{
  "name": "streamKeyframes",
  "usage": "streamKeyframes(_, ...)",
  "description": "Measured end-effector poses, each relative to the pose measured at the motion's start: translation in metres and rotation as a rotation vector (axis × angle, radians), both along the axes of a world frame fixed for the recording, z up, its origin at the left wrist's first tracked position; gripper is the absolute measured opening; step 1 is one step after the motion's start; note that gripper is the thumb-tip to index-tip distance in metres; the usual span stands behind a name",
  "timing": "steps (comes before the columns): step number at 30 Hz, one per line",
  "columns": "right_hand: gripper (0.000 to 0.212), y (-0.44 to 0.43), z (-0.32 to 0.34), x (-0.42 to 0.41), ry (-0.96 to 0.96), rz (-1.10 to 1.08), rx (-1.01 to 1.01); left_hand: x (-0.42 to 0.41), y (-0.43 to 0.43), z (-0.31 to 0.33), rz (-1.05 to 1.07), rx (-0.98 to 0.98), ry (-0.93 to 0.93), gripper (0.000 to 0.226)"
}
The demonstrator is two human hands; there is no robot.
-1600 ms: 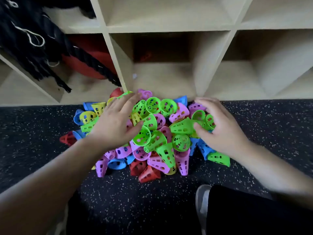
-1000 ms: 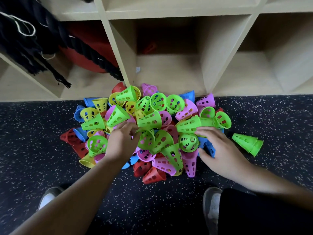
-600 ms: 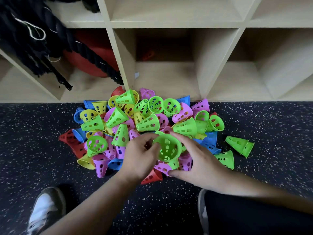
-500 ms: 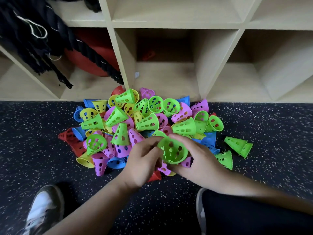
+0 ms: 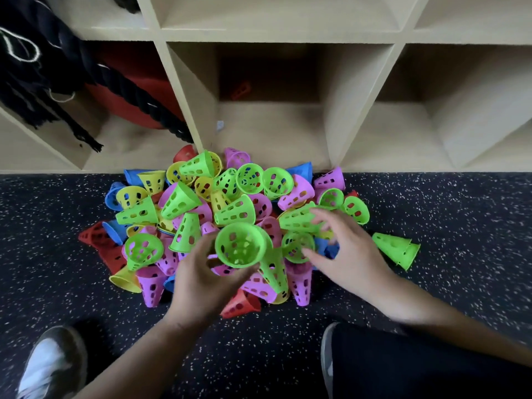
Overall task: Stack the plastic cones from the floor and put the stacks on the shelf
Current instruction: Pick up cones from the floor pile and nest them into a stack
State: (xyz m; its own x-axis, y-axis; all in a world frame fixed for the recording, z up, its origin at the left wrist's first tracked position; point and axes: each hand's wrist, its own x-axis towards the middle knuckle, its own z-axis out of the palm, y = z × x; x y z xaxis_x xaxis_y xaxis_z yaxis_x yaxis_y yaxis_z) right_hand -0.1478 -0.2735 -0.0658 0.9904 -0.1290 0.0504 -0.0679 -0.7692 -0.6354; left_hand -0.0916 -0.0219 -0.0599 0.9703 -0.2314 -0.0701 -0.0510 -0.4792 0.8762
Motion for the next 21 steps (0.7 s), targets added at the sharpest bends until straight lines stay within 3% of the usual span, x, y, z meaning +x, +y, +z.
streamKeyframes(4, 0.061, -0.049, -0.026, -0.014, -0.082, -0.233, -0.009, 0.004, -0.002, -0.01, 0.024, 0.037, -0.002, 0.057)
streamKeyframes(8, 0.056, -0.09, -0.049, -0.038, -0.025, -0.386, -0.118, 0.001, -0.017, -0.011, -0.048, 0.084, -0.06, 0.061)
streamKeyframes(13, 0.039, -0.114, -0.074, -0.059, 0.097, -0.397, -0.206, -0.002, -0.037, -0.014, -0.15, 0.088, -0.098, 0.065)
streamKeyframes(18, 0.04, -0.103, -0.086, -0.027, 0.253, -0.419, -0.054, -0.003, -0.049, -0.02, -0.2, 0.128, -0.098, 0.06)
streamKeyframes(21, 0.022, -0.096, -0.094, -0.003, 0.385, -0.443, 0.005, -0.002, -0.051, -0.019, -0.214, 0.147, -0.094, 0.061)
